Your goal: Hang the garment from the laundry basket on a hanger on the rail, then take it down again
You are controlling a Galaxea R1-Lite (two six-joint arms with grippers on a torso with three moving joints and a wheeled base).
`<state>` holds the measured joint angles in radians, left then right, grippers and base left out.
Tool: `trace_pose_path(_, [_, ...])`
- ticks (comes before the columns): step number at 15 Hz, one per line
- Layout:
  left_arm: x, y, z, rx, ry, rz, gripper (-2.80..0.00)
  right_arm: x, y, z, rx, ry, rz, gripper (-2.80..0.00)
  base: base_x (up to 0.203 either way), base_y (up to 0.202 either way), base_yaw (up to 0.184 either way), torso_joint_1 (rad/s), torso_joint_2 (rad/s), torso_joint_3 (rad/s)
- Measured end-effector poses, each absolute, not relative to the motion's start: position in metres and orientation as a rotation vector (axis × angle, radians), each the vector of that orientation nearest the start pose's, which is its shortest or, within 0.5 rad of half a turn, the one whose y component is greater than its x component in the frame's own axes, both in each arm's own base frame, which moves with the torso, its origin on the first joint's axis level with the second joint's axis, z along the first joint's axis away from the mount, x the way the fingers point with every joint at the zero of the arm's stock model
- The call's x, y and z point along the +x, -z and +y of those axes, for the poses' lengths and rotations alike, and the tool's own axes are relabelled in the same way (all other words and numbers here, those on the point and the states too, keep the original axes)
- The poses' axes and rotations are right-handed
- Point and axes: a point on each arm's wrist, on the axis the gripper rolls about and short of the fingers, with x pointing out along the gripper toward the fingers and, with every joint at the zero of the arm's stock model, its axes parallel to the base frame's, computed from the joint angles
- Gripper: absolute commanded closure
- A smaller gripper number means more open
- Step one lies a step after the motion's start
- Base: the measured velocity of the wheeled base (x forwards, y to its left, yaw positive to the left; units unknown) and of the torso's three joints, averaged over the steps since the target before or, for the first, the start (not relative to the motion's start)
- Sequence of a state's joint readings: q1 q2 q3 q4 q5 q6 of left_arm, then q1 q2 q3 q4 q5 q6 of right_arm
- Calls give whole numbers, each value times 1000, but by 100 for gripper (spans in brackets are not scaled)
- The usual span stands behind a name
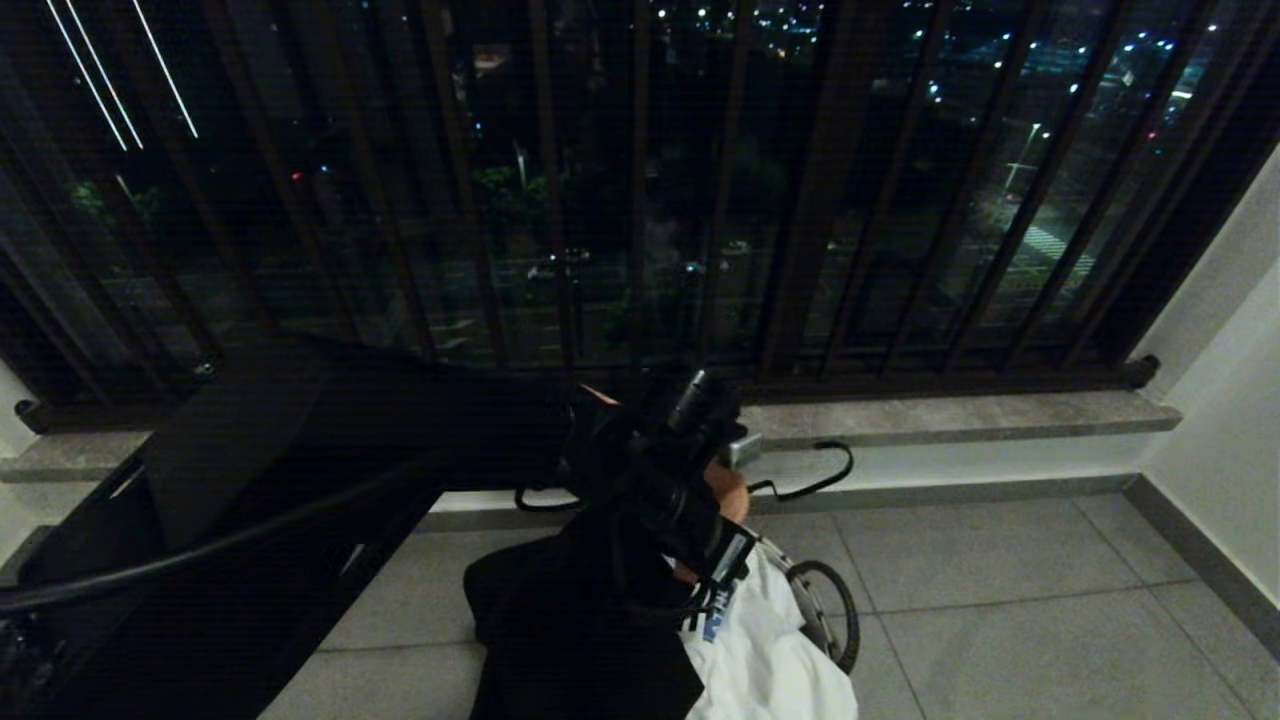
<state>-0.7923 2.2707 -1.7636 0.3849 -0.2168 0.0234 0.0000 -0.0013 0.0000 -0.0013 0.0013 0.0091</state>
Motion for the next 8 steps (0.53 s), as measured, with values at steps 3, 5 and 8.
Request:
trace_pose_path(3, [311, -116, -325, 320, 909, 906, 0, -23, -76, 0, 9, -1, -3, 0, 0, 0, 0, 0, 0, 0])
trace_pose_path(5, [312, -105, -327, 335, 899, 925, 0, -23, -76, 0, 9, -1, -3, 0, 0, 0, 0, 0, 0, 0])
trace_pose_path(8, [312, -89, -334, 394, 858, 933, 0, -23, -76, 0, 9, -1, -3, 0, 0, 0, 0, 0, 0, 0])
